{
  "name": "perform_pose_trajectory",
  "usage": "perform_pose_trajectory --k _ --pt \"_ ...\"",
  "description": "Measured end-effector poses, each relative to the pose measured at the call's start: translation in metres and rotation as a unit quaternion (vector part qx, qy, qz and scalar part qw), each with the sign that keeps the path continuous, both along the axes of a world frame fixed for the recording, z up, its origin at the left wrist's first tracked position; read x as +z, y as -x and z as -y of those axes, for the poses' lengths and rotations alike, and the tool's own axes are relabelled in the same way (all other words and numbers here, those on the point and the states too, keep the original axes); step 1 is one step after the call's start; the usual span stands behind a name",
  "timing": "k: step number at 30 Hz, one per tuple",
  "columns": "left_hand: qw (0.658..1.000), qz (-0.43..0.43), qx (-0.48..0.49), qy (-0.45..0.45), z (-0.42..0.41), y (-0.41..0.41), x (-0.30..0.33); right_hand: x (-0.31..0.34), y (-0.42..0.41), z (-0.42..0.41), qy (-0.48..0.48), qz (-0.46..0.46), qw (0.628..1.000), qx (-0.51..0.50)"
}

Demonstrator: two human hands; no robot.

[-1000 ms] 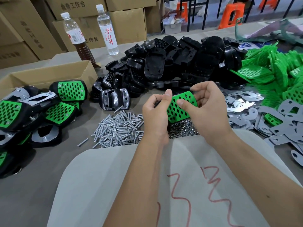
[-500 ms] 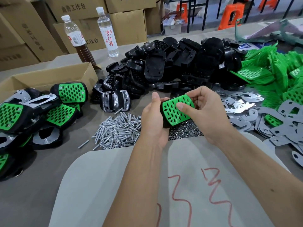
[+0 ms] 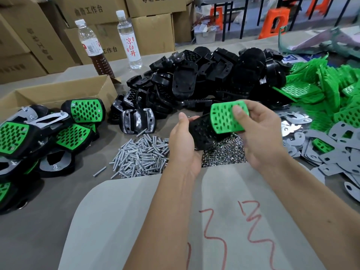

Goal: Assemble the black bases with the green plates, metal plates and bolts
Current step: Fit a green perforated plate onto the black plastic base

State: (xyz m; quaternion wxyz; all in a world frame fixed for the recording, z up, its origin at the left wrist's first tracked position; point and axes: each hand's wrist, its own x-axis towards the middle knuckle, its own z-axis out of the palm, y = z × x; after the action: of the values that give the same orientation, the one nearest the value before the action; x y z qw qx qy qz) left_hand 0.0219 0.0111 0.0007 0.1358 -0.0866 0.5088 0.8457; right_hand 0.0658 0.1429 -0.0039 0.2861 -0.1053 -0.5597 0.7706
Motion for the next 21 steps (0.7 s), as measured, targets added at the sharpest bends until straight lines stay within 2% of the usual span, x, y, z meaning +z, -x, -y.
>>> perform_pose_trajectory --k 2,4,6,13,21 --pt "1.000 0.005 0.007 -0.005 0.001 0.001 -0.001 0.002 0.000 -0.007 0.067 0.016 0.997 -0.026" --pt "1.000 0.010 0.008 -0.007 0.002 0.001 -0.001 0.001 0.001 -0.011 0.069 0.029 0.995 -0.059" --pt "1.000 0.006 0.005 -0.007 0.001 0.001 -0.001 0.002 0.001 -0.010 0.024 0.025 0.997 -0.064" --pt "1.000 -0.027 -0.002 -0.005 -0.003 -0.002 0.002 -0.003 0.000 0.009 -0.188 0.037 0.980 0.061" --pt "0.999 0.017 0.023 -0.033 -0.003 -0.001 0.002 -0.007 0.000 0.009 -0.240 0.026 0.968 0.066"
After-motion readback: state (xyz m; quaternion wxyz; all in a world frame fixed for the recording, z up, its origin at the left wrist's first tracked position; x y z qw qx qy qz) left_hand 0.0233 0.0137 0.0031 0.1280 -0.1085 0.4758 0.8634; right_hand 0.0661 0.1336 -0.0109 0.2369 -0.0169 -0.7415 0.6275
